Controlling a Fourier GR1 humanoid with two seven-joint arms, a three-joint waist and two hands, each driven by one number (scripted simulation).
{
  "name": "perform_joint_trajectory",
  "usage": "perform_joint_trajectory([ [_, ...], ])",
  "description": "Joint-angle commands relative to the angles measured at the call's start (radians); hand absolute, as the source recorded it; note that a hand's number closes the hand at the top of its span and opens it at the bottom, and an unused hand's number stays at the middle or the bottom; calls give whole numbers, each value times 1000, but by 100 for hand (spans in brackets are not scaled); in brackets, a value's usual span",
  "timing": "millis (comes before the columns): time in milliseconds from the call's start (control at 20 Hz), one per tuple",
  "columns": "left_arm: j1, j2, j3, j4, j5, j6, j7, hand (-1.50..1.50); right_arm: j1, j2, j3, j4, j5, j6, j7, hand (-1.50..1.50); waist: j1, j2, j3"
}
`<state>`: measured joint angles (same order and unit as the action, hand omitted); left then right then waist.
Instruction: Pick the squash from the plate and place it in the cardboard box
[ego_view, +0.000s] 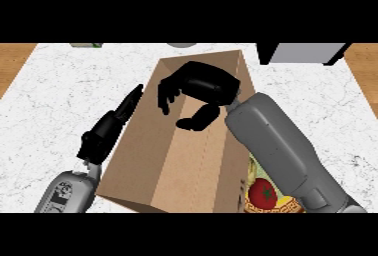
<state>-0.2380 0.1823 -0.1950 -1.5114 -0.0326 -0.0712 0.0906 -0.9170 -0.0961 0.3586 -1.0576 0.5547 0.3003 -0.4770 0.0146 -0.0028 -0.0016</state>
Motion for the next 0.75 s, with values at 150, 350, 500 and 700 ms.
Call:
perform_joint_trajectory([
  [150, 8, 25, 42, -20, 22, -32, -17, 0, 8, 92, -38, 165, -41, 1, -74, -150, 6, 7, 2],
  [350, 25, 1, 2, 4, -6, -23, -36, 0, 14, 94, -169, 202, -222, 67, -91, -150, 14, 15, 2],
  [500, 2, -1, 4, 0, -5, -26, -18, 0, -17, 94, -274, 253, -344, 114, -68, -150, 24, 20, 2],
  [700, 11, -9, -4, -17, -10, -22, -14, 0, -78, 29, -407, 343, -462, 253, -55, -150, 23, 21, 2],
])
